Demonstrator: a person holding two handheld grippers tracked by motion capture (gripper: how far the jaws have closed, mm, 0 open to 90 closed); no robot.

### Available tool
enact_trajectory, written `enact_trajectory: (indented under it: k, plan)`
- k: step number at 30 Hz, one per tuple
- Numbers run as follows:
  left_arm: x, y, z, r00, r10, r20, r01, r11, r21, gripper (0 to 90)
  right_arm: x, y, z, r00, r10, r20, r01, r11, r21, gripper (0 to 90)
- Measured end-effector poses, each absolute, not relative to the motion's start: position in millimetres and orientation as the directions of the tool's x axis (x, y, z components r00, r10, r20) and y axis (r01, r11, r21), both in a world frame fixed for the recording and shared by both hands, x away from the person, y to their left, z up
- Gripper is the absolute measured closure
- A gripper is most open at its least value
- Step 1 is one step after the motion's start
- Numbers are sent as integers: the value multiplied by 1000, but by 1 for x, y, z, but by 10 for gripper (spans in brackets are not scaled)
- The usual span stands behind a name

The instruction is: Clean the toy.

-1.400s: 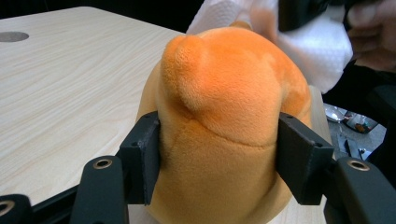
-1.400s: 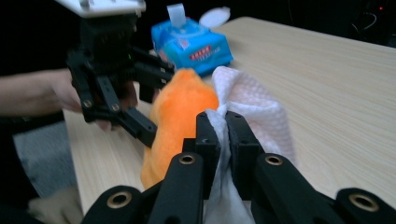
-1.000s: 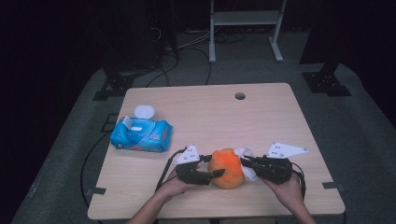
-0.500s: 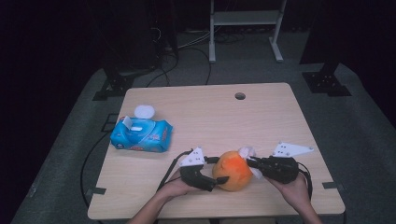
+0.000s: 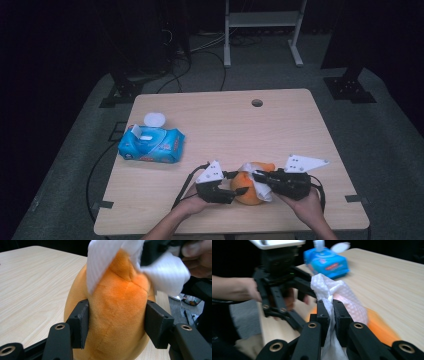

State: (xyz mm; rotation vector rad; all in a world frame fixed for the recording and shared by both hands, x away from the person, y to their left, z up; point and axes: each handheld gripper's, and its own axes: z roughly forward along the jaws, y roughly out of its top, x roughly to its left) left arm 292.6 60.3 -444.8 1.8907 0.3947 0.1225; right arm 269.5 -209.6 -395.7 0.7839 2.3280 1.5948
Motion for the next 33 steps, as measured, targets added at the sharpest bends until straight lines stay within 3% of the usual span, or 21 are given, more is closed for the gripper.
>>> enact_trajectory:
  k: [1,4,11,13,14,17,19,22,24,29,33]
  plan:
    - [292,59,-445,938,331,-106,211,-300,930,420,272,-218,-396,-803,585,117,326,266,907,842]
    - [291,58,-445,950,295,-102,196,-310,930,389,274,-220,-397,-792,594,141,352,255,900,841]
    - [298,58,-448,949,295,-111,207,-319,925,104,278,-221,-401,-821,537,195,391,279,877,836]
    - [297,53,-453,947,299,-119,220,-331,918,74,279,-221,-402,-825,526,206,396,277,875,836]
    - [297,53,-453,947,299,-119,220,-331,918,80,279,-221,-402,-825,526,206,396,277,875,836]
    - [290,50,-447,948,312,-66,176,-339,924,270,273,-217,-393,-831,528,177,351,249,903,841]
    - [287,47,-444,943,331,-43,164,-348,923,336,268,-212,-384,-846,499,187,330,215,919,841]
    - [284,44,-444,942,336,-18,146,-357,923,370,261,-199,-377,-865,484,132,284,257,924,842]
    - [283,45,-444,938,347,-13,145,-357,923,389,257,-186,-377,-860,509,32,235,341,910,844]
    - [287,48,-445,928,368,-53,182,-324,928,399,267,-207,-381,-784,621,21,285,330,900,844]
    - [285,46,-442,931,365,-35,164,-331,929,418,274,-216,-391,-775,619,130,356,257,898,843]
